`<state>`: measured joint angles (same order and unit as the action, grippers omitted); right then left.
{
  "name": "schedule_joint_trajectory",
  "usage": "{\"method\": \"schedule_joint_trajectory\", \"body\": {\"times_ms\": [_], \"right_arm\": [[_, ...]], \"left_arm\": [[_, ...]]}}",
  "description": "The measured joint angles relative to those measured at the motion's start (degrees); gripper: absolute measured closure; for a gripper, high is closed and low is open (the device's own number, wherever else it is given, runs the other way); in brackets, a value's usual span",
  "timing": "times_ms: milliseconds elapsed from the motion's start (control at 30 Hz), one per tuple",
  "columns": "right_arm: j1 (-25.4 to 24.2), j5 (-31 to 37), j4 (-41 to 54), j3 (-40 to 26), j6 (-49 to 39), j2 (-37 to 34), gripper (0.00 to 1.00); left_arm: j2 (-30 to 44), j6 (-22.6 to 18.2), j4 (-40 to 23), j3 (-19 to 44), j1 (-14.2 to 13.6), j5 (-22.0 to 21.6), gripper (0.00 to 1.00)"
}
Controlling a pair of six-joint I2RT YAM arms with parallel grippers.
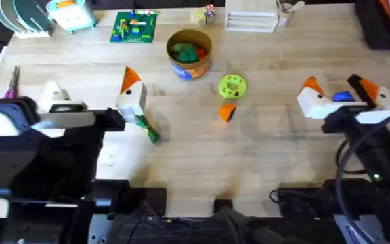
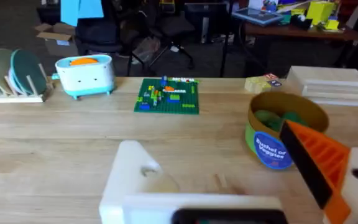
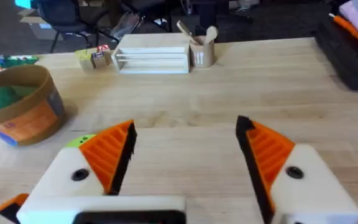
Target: Pick up the gripper from the table and insert it into the empty holder that is missing its gripper. Then pick up a screw, insert it into the mounting hole, and use the screwdriver to tighten it. Finally, clean up the table by picking up the vegetable and placing it into the bucket.
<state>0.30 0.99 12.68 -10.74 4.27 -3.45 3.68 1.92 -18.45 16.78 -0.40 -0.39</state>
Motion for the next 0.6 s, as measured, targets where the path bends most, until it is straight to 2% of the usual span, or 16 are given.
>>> {"method": "schedule_joint_trajectory", "body": {"times_ms": [133, 267, 367, 500, 600], "right_arm": [[0.0, -1.0, 10.8, -14.7, 0.8, -8.5, 0.011], [0.0, -2.5, 24.3, -30.1, 1.3, -20.3, 0.01], [0.0, -3.2, 33.1, -40.4, 1.4, -29.0, 0.011], [0.0, -3.7, 39.3, -50.0, 1.5, -37.1, 0.009], [0.0, -3.7, 39.5, -52.2, 1.5, -39.7, 0.01]], "left_arm": [[8.4, 0.7, -14.1, 15.1, 0.0, -1.5, 0.008], [21.7, 1.0, -30.1, 31.4, 0.0, -2.3, 0.008], [31.4, 1.1, -39.3, 41.9, 0.0, -2.4, 0.008], [40.6, 1.1, -46.5, 50.8, 0.0, -2.4, 0.008], [44.3, 1.1, -49.6, 52.3, 0.0, -2.4, 0.008]]}}
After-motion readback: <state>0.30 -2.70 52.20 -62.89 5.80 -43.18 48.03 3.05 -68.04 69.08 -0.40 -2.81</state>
